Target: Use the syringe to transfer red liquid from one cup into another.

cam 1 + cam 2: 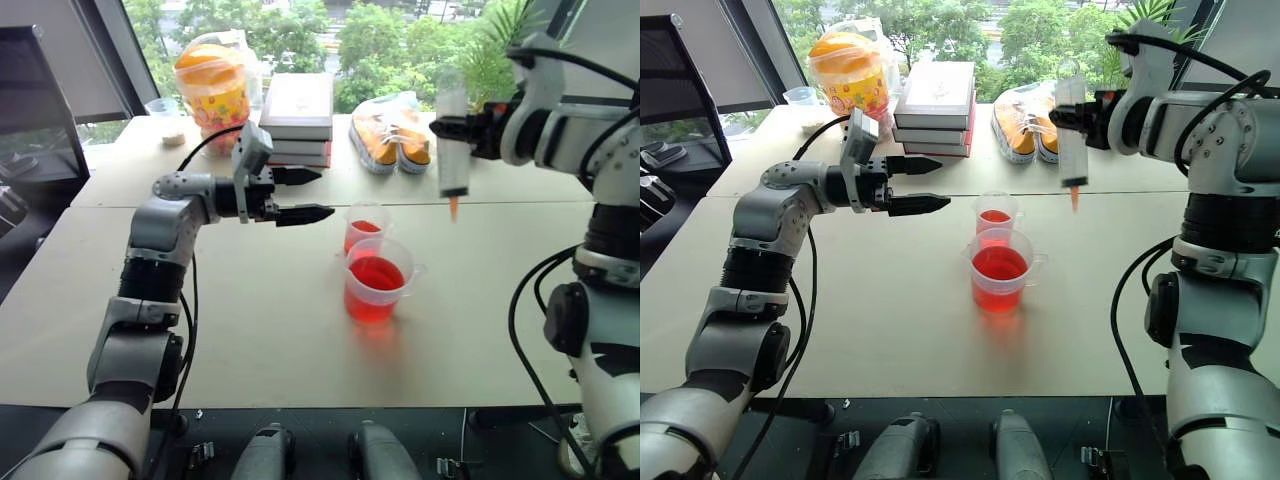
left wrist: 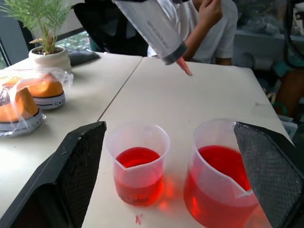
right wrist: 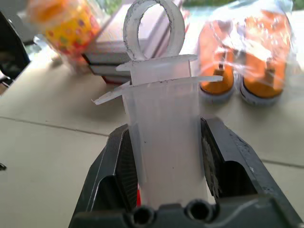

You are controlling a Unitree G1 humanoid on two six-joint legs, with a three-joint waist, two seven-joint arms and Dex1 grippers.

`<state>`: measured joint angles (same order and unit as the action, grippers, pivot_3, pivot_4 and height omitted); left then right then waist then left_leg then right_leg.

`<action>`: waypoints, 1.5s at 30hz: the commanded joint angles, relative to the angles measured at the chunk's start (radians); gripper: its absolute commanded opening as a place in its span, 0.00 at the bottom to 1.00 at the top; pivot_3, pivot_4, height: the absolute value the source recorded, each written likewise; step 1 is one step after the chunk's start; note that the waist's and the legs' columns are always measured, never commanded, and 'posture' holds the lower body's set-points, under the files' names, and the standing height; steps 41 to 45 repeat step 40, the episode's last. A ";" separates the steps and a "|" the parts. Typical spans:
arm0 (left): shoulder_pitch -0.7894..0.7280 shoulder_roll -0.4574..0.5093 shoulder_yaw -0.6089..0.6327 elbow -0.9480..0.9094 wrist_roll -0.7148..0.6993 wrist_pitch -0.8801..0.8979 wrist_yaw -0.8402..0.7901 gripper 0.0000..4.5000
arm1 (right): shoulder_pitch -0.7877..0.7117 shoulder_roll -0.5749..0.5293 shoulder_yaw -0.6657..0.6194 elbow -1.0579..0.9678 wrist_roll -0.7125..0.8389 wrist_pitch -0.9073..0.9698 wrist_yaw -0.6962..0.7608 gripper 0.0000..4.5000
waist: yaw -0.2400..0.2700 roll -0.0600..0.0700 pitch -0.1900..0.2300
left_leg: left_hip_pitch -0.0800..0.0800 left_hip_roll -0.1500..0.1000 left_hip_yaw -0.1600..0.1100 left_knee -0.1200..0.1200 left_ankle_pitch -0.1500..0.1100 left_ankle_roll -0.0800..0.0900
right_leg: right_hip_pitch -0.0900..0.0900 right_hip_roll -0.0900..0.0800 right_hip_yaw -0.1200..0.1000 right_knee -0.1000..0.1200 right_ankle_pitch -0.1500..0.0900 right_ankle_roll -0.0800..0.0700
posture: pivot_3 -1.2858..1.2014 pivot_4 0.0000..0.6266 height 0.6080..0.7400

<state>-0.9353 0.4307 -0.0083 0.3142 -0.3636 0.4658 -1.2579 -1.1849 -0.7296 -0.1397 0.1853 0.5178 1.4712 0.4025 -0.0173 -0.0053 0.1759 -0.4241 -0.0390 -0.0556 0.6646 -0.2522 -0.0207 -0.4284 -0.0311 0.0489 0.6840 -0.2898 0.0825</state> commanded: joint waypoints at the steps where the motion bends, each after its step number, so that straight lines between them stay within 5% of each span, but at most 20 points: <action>1: 0.005 0.006 0.003 -0.050 -0.024 -0.010 0.006 0.98 | 0.009 -0.070 0.048 0.003 0.013 0.123 0.033 0.33 | 0.001 0.000 0.000 | 0.000 0.000 0.000 0.000 0.000 0.000 | 0.000 0.000 0.000 0.000 0.000 0.000 | 0.52 0.24 1.00; 10: 0.087 0.002 0.011 -0.146 -0.070 0.016 0.045 0.98 | 0.224 -0.116 0.158 0.228 -0.098 -0.024 0.084 0.33 | 0.003 0.000 0.000 | -0.001 0.000 0.001 0.001 0.000 0.000 | 0.000 0.000 0.000 0.000 0.000 0.000 | 0.52 0.24 1.00; 17: 0.165 0.031 -0.001 -0.240 -0.096 0.022 0.050 0.98 | 0.227 -0.096 0.209 0.381 -0.172 -0.173 0.158 0.33 | -0.004 0.000 0.000 | 0.000 0.001 0.001 0.001 0.000 0.000 | 0.000 0.002 0.000 0.001 0.000 0.000 | 0.52 0.24 1.00; 22: 0.181 0.033 0.012 -0.243 -0.105 -0.025 0.057 1.00 | 0.222 -0.104 0.195 0.367 -0.186 -0.179 0.194 0.87 | 0.001 0.000 0.000 | 0.001 0.001 0.001 0.002 0.000 0.000 | 0.001 0.002 0.000 0.001 0.000 0.000 | 0.52 0.24 1.00; 24: 0.170 0.040 0.010 -0.240 -0.114 -0.013 0.050 1.00 | 0.252 -0.152 0.169 0.243 -0.160 -0.144 0.221 0.99 | 0.003 0.000 0.000 | 0.000 0.001 0.001 0.002 0.000 0.000 | 0.001 0.002 0.000 0.001 0.000 0.000 | 0.52 0.24 1.00; 29: 0.143 0.078 0.016 -0.228 -0.137 0.020 0.027 1.00 | 0.440 -0.359 0.037 -0.220 -0.035 -0.063 0.335 0.99 | 0.011 0.000 0.000 | -0.002 0.001 -0.002 0.001 0.000 0.000 | 0.000 0.002 -0.002 -0.002 0.000 0.000 | 0.52 0.24 1.00; 36: 0.114 0.150 -0.003 -0.185 -0.109 -0.019 -0.033 1.00 | 0.732 -0.589 -0.348 -0.601 0.133 -0.123 0.617 0.99 | 0.002 0.000 0.000 | 0.002 0.001 0.000 0.001 0.000 0.001 | 0.004 0.002 -0.002 -0.002 0.000 0.000 | 0.52 0.24 1.00; 40: 0.114 0.176 -0.001 -0.177 -0.112 -0.010 -0.044 1.00 | 0.890 -0.597 -0.569 -0.707 0.169 -0.114 0.725 0.99 | 0.003 0.000 0.000 | 0.009 0.002 0.000 0.001 -0.001 0.001 | 0.012 0.003 -0.002 -0.003 0.000 0.000 | 0.52 0.24 1.00; 45: 0.114 0.176 -0.001 -0.177 -0.112 -0.010 -0.044 1.00 | 0.890 -0.597 -0.569 -0.707 0.169 -0.114 0.725 0.99 | 0.003 0.000 0.000 | 0.009 0.002 0.000 0.001 -0.001 0.001 | 0.012 0.003 -0.002 -0.003 0.000 0.000 | 0.52 0.24 1.00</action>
